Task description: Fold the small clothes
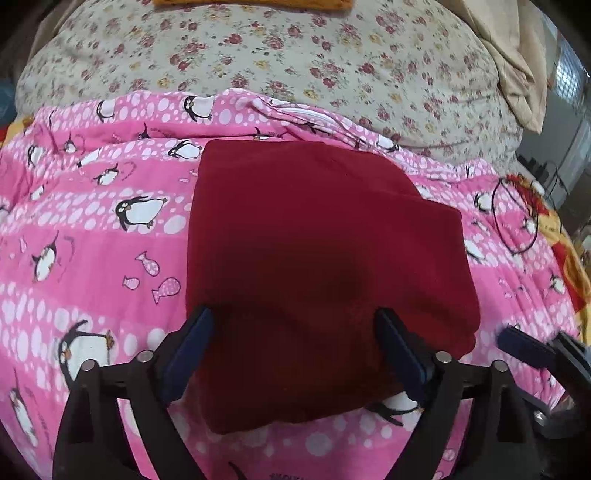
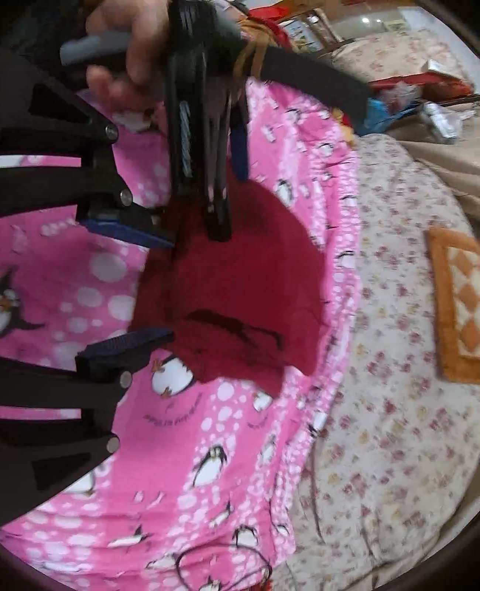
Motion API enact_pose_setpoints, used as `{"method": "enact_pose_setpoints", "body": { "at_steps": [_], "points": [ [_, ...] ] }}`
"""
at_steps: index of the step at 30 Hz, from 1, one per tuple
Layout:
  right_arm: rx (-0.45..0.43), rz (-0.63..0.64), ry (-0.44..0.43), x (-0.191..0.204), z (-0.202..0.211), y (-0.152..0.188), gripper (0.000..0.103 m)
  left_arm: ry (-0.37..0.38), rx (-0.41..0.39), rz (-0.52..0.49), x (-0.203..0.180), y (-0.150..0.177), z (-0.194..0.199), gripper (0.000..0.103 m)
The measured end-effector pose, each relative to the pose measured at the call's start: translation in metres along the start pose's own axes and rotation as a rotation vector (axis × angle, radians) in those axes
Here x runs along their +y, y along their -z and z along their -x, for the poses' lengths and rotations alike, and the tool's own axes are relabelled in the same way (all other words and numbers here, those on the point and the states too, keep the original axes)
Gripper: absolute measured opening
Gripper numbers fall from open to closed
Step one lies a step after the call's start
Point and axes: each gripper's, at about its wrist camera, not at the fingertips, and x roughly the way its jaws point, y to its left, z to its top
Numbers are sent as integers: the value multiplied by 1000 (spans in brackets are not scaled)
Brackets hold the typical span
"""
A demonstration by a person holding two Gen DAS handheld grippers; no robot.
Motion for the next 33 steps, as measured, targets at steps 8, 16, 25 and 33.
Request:
{"method": "enact_pose_setpoints", "body": {
  "at_steps": [8,16,25,33],
  "points": [
    [-100,31,112,16,48,21,63,-45,17,9,-10,0,-4,91],
    [-94,-45,105,3,40,22,85,-59,10,1,-11,2,4,91],
    [-88,-105,144,-8,34,23,90,-122,-58,-33,-23,13,28,91],
    [-118,-142,208,-19,43,20,90,-188,-164,-66,-34,26,61,91]
  ]
}}
